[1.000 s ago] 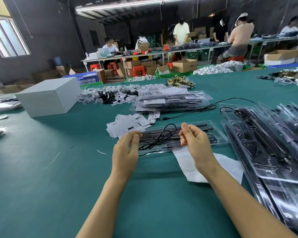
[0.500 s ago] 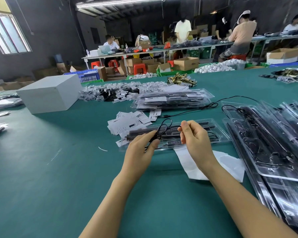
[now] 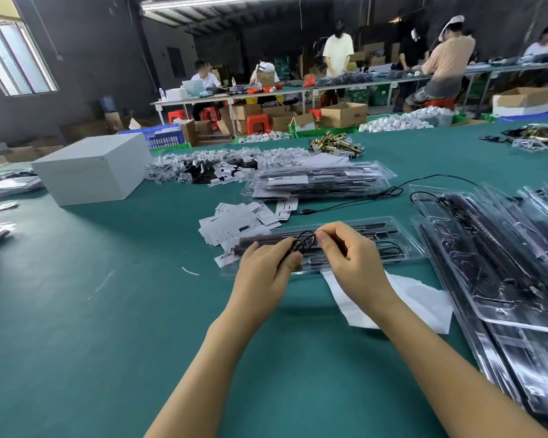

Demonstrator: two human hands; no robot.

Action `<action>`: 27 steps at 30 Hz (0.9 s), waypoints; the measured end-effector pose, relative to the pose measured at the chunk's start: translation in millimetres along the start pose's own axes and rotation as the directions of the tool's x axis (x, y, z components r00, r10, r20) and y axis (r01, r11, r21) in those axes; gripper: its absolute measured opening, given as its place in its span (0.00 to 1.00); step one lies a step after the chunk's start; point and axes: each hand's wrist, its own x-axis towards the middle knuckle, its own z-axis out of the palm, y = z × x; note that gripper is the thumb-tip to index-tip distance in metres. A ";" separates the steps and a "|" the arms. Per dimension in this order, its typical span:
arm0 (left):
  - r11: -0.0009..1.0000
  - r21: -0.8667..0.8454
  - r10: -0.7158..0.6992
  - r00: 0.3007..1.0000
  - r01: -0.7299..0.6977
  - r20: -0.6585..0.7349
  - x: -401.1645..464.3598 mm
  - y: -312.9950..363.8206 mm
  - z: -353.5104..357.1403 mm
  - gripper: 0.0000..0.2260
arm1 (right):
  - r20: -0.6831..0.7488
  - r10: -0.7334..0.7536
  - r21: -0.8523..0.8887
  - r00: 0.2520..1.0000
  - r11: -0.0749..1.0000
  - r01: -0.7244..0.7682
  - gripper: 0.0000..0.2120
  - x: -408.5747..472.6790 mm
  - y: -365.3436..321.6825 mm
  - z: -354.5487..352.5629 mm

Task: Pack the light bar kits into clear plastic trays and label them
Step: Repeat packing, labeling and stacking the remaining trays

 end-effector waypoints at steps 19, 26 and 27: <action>0.263 -0.882 -0.513 0.831 0.391 0.215 9.3 -7.5 -20.7 0.11 | 0.168 0.164 0.178 0.972 0.965 -0.193 0.06 0.4 -9.1 5.8; -0.085 -0.912 -0.484 0.783 0.402 0.390 10.5 -2.5 -16.9 0.10 | 0.057 0.123 0.162 0.991 0.978 -0.131 0.07 -3.0 -13.4 13.4; -0.114 -0.910 -0.483 0.778 0.399 0.402 10.5 -2.8 -16.1 0.10 | 0.047 0.104 0.133 0.993 0.985 -0.109 0.07 -4.3 -13.0 15.8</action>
